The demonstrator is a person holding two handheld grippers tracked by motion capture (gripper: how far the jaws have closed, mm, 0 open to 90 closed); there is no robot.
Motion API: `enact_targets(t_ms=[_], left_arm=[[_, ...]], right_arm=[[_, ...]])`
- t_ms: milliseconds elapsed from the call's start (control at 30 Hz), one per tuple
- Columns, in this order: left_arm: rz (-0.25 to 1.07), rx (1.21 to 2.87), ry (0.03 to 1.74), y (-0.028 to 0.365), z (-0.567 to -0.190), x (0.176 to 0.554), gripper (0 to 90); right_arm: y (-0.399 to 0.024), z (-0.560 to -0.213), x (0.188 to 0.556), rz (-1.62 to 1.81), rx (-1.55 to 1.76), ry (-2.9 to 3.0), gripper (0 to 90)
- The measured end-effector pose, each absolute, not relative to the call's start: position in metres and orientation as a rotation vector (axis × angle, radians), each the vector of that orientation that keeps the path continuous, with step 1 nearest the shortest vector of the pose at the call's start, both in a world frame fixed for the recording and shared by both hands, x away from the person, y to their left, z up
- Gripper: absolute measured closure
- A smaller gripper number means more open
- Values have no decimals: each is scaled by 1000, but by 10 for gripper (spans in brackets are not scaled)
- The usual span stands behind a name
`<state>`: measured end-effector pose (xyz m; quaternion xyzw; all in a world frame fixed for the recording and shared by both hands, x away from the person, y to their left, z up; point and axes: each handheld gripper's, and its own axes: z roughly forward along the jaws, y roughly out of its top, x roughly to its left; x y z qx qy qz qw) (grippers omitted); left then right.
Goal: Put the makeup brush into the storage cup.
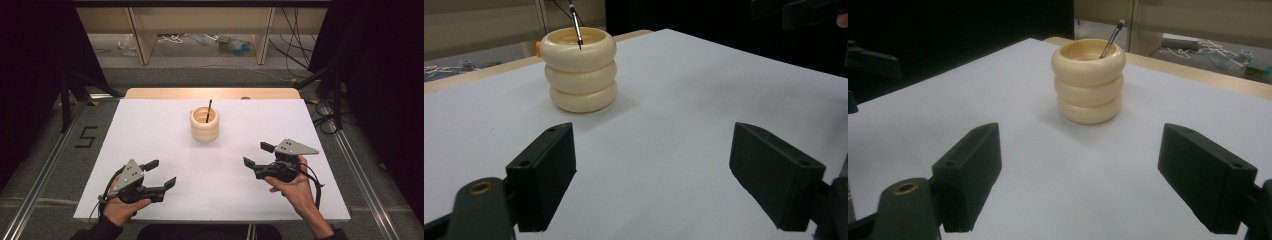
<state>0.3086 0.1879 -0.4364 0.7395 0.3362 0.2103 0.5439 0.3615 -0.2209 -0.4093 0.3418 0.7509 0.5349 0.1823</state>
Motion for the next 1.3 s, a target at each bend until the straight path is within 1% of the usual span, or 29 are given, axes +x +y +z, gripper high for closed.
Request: enact_targets(t_ms=[233,833,1300], left_arm=[[499,1755,798,188,-436,308,188],[499,1756,799,188,-437,308,187],[488,1749,814,187,-437,308,187]], right_arm=[[-222,-411,357,1515,957,2129,164],[-235,-417,340,1483,960,2130,167],[-238,-421,343,1490,945,2119,168]])
